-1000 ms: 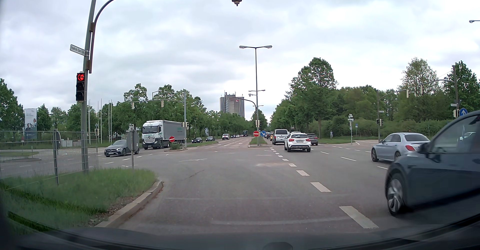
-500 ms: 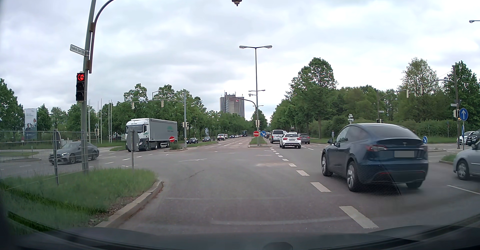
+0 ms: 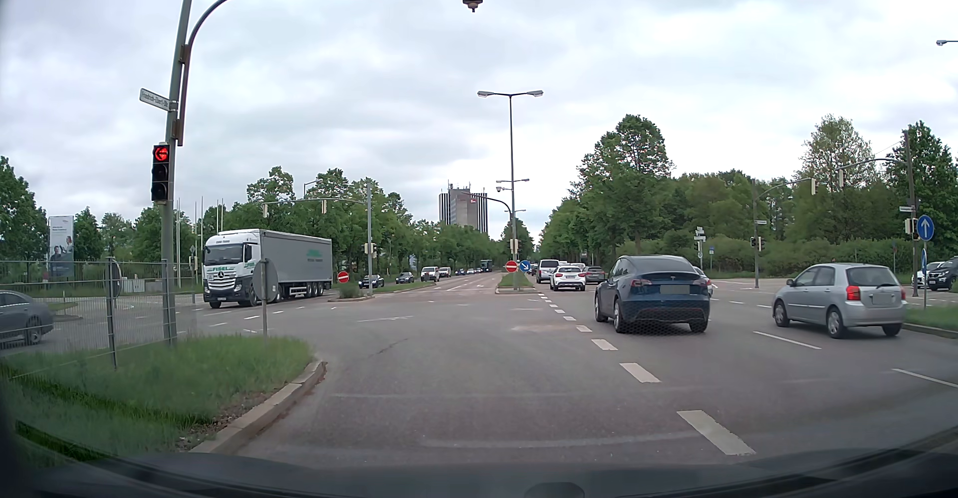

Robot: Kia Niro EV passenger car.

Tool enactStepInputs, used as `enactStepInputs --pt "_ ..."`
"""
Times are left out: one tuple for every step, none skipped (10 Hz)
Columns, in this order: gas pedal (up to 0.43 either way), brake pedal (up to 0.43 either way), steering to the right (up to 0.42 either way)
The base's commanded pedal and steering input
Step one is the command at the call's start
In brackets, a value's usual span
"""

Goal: Follow the waypoints while adhering to traffic rules and regulations

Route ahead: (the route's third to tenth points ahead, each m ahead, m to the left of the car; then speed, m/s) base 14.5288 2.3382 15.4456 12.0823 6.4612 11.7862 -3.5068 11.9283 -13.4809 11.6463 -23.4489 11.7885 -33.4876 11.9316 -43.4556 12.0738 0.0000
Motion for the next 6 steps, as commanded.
enactStepInputs --pt "0.000 0.262 -0.003" --pt "0.000 0.262 -0.003" --pt "0.000 0.262 -0.003" --pt "0.000 0.262 -0.003" --pt "0.000 0.262 -0.003" --pt "0.000 0.262 -0.003"
